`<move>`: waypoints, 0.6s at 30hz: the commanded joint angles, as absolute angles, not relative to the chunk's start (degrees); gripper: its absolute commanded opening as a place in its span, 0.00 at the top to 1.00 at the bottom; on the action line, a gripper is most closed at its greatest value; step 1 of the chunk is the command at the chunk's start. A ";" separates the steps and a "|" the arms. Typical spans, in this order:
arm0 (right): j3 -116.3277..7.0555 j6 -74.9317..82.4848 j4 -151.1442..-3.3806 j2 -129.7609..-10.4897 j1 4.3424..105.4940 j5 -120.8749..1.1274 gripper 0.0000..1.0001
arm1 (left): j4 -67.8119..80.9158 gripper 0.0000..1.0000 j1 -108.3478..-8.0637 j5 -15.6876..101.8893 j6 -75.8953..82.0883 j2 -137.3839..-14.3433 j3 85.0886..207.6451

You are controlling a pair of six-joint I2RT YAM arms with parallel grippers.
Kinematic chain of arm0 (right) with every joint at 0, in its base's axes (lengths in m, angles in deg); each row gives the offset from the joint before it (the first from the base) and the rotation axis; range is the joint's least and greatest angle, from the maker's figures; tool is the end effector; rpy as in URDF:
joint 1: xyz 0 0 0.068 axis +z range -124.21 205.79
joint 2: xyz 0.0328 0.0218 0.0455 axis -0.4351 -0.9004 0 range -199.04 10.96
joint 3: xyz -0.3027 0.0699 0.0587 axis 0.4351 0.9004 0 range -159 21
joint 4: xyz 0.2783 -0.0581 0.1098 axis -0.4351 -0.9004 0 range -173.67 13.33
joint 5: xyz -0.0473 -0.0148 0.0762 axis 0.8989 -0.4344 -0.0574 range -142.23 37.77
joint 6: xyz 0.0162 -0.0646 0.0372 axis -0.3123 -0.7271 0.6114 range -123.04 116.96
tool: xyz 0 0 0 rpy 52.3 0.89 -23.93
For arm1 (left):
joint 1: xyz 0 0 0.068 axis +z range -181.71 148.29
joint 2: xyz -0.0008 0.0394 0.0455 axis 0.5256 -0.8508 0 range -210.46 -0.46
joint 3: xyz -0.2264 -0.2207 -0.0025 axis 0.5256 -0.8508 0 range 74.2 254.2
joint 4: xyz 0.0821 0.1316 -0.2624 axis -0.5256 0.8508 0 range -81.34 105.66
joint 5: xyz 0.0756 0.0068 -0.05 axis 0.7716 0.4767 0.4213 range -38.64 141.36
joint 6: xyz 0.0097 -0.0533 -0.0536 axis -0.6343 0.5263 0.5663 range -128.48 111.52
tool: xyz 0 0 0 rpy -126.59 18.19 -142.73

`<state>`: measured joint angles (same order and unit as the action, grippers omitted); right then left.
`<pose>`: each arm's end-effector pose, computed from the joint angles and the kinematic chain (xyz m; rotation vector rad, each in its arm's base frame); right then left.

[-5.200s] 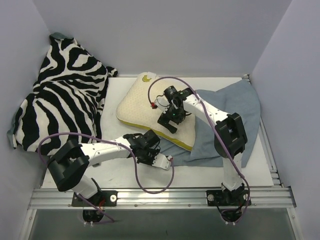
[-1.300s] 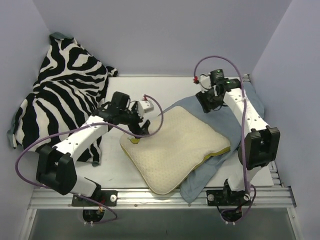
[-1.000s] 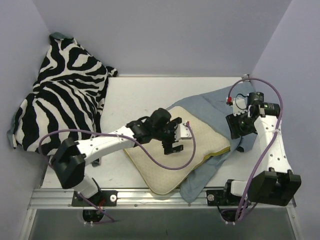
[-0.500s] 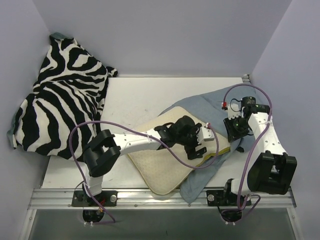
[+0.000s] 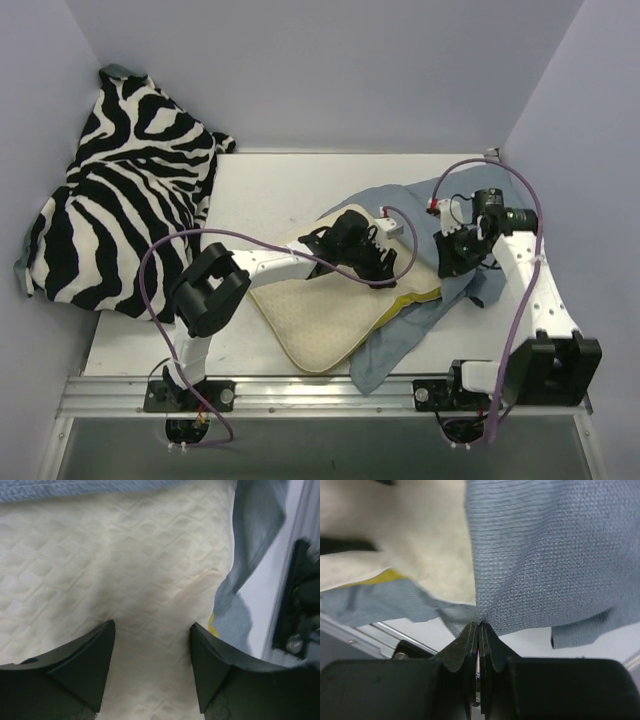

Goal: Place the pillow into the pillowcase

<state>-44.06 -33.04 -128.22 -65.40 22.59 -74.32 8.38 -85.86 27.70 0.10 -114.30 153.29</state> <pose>0.3062 0.0072 0.2961 -0.7124 2.4681 0.3029 0.2880 -0.4428 0.2040 1.1270 2.0266 -1.0438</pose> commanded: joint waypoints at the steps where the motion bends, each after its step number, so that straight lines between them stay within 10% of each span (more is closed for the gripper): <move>1: -46.60 -31.87 -139.24 -57.53 29.62 -90.42 1.00 | -1.78 0.35 -80.51 25.80 16.15 -115.41 151.47; 11: -35.17 -23.69 -124.31 -64.49 36.95 -87.30 1.00 | -13.58 0.41 -78.82 20.35 29.75 -112.53 147.41; 18: -36.22 -23.78 -124.48 -73.33 38.70 -84.95 1.00 | 12.47 0.09 -67.78 17.96 11.24 -97.94 148.01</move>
